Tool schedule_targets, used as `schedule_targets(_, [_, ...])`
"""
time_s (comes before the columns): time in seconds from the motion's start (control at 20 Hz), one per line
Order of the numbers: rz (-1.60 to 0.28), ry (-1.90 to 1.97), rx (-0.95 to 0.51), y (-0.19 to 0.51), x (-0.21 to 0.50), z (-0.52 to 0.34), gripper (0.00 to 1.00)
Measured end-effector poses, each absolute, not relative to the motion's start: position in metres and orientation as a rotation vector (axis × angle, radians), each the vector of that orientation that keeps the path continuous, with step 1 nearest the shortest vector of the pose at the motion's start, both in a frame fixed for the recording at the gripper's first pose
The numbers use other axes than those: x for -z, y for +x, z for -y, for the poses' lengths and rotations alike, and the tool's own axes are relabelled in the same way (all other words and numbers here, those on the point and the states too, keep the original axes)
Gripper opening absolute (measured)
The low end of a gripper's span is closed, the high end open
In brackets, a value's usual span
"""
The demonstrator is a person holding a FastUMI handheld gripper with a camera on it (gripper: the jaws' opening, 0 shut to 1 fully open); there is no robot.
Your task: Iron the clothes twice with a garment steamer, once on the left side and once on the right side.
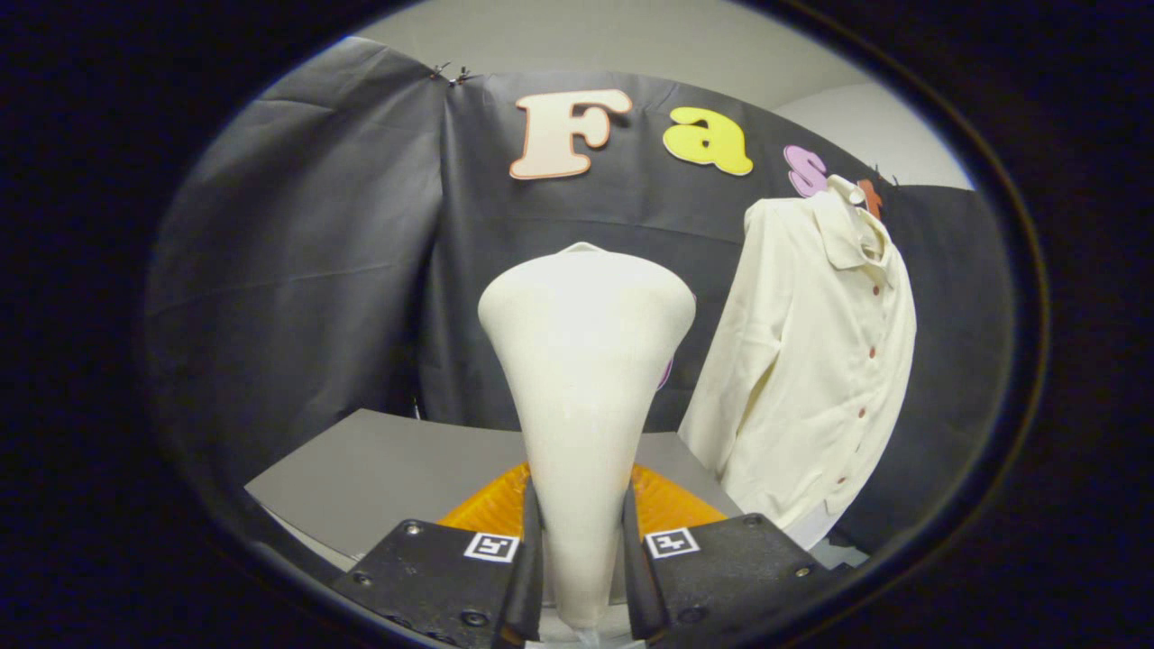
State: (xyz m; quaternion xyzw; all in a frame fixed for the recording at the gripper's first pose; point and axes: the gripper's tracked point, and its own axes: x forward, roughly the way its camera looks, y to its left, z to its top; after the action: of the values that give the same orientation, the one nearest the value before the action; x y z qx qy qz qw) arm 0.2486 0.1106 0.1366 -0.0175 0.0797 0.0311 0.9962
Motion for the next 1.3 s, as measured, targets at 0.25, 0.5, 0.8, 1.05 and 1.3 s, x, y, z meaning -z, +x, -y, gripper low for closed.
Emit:
schedule_targets(0.25, [-0.028,-0.023,-0.071,0.206,-0.174,-0.1,0.37])
schedule_targets(0.5, [0.168,0.044,0.015,0.158,-0.251,-0.039,0.36])
schedule_targets(0.8, [0.188,0.08,0.128,0.15,-0.282,0.052,0.36])
schedule_targets(1.05, [0.14,0.05,0.14,0.178,-0.277,0.099,0.36])
schedule_targets(1.3, [0.1,0.02,0.155,0.218,-0.272,0.136,0.36])
